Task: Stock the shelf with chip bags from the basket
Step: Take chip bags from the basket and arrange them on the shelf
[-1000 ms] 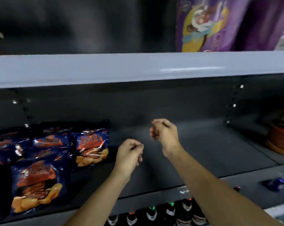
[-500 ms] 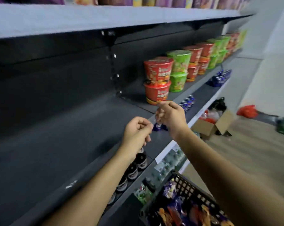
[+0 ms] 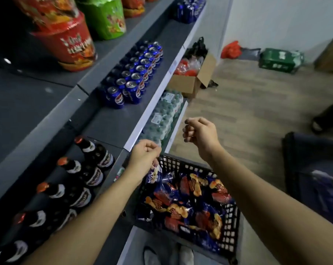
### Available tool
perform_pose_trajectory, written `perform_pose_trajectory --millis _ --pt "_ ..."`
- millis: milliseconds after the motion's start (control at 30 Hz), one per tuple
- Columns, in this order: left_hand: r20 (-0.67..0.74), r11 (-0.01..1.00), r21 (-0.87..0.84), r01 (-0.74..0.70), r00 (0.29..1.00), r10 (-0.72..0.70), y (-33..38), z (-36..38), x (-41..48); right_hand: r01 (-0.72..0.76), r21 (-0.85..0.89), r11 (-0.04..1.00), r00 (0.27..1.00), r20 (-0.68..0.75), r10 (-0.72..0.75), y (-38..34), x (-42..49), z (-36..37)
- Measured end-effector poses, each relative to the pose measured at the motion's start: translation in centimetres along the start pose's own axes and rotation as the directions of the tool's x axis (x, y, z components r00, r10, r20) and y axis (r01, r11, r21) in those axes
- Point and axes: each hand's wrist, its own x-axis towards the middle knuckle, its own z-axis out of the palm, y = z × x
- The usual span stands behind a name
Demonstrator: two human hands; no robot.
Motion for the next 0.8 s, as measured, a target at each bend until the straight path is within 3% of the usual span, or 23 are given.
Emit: perform_pose_trajectory --millis 233,433,667,800 --pt "-0.006 0.970 0.029 0.241 0.970 -0.241 -11.1 1.6 3.9 -0.208 -0.083 0.975 0.977 -0.062 0.203 11.8 2.9 -2.3" --pt "-0.039 0.899 0.041 0.436 0.900 -0.435 -19.8 2.6 6.1 -0.354 -0.134 0.926 0.934 -0.098 0.343 21.4 4.8 -1.9" --pt "-0.031 0.769 -0.059 0.636 0.769 -0.638 -24.5 4.8 8.6 -0.437 -0.163 0.885 0.898 -0.134 0.419 26.6 5.5 -1.9" --pt "-0.061 0.769 -0.111 0.629 0.768 -0.637 -25.5 5.6 9.9 -0.456 -0.155 0.876 0.888 -0.143 0.437 27.6 5.7 -2.1"
